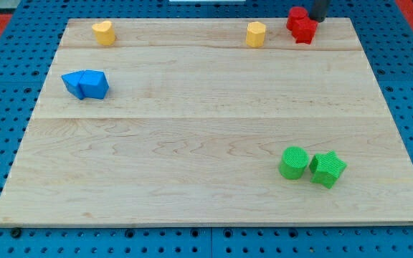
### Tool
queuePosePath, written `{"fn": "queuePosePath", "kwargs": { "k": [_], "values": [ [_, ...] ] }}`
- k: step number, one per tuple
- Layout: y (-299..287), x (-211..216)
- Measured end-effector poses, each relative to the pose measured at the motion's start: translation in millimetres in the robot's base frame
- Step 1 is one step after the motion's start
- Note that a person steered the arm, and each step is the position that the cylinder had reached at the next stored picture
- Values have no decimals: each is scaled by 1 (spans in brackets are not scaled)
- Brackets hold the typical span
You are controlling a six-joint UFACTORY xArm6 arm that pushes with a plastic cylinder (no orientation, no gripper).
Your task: Move the red circle diagonally top right to the blue blocks
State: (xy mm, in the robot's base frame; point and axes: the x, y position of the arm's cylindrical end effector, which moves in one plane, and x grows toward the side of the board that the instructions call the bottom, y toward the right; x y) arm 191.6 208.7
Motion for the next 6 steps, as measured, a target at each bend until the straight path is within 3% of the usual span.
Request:
{"fn": "queuePosePath", "kwargs": {
  "k": [3,4,5,6],
  "values": [
    [10,0],
    [-22,0],
    [-92,7],
    [-93,3]
  ]
}}
